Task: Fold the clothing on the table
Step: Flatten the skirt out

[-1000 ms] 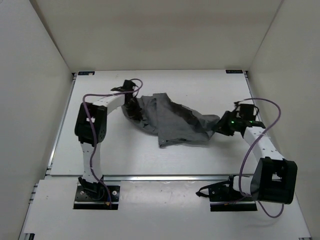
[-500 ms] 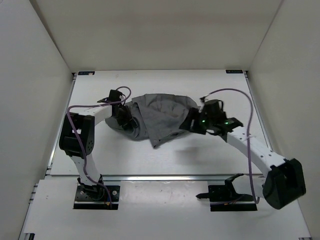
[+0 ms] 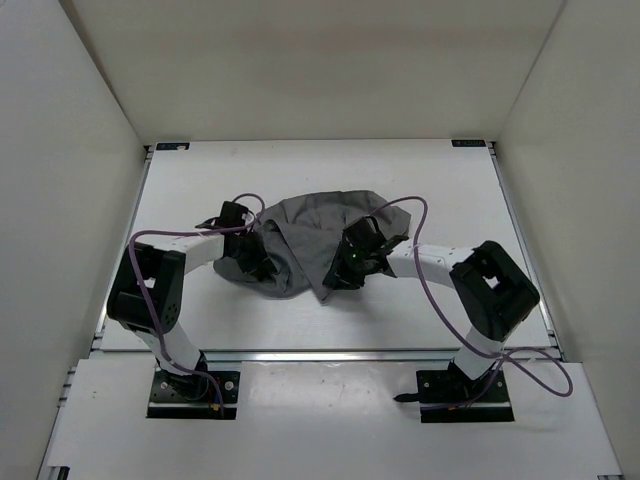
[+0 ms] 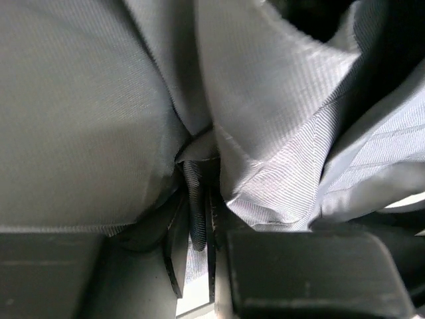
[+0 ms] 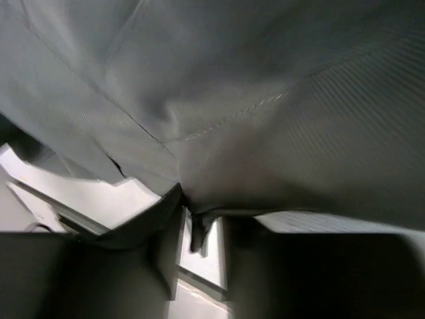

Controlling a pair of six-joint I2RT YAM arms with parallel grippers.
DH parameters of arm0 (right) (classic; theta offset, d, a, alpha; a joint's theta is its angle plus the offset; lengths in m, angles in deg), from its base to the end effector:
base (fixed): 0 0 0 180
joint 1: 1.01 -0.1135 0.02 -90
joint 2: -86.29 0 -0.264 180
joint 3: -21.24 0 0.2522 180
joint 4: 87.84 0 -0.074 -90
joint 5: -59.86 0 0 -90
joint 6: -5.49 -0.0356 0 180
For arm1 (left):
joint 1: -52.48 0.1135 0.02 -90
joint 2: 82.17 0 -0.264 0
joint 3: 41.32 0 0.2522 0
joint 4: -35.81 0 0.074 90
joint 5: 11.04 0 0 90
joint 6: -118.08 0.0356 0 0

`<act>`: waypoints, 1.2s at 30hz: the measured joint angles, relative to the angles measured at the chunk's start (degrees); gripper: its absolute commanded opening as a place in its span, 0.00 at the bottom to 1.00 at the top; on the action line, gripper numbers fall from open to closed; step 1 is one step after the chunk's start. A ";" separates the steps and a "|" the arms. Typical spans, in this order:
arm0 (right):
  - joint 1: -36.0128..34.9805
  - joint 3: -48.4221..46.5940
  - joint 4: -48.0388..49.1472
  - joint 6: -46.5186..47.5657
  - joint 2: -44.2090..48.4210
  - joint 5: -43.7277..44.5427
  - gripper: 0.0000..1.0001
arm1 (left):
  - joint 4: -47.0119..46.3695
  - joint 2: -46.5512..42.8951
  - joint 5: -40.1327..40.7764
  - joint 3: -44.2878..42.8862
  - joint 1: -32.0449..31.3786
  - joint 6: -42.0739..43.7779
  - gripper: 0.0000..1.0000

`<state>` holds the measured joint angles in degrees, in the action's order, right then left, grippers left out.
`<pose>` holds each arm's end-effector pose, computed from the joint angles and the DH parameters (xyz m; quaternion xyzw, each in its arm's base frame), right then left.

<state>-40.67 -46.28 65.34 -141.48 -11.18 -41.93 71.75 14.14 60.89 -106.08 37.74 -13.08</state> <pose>0.2513 0.2178 0.1583 0.1144 0.9467 0.2779 0.1157 0.2924 -0.0883 0.1443 -0.1915 0.9500 -0.2264 0.0981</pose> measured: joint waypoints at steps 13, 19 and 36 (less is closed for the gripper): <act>20.59 2.47 0.39 9.90 11.96 -29.77 0.00 | 3.82 3.52 4.28 -5.27 2.08 3.37 0.00; 37.18 8.52 -14.53 26.43 24.20 -35.08 0.00 | 9.31 9.68 7.02 -20.39 8.00 5.92 0.00; 36.70 20.41 -21.84 36.74 17.25 -33.03 0.00 | 5.33 -10.27 5.64 -4.81 3.96 6.93 0.58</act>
<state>-3.97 -25.86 43.51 -104.73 6.07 -74.95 77.08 3.87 66.53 -110.89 41.70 -6.16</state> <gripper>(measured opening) 0.105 0.576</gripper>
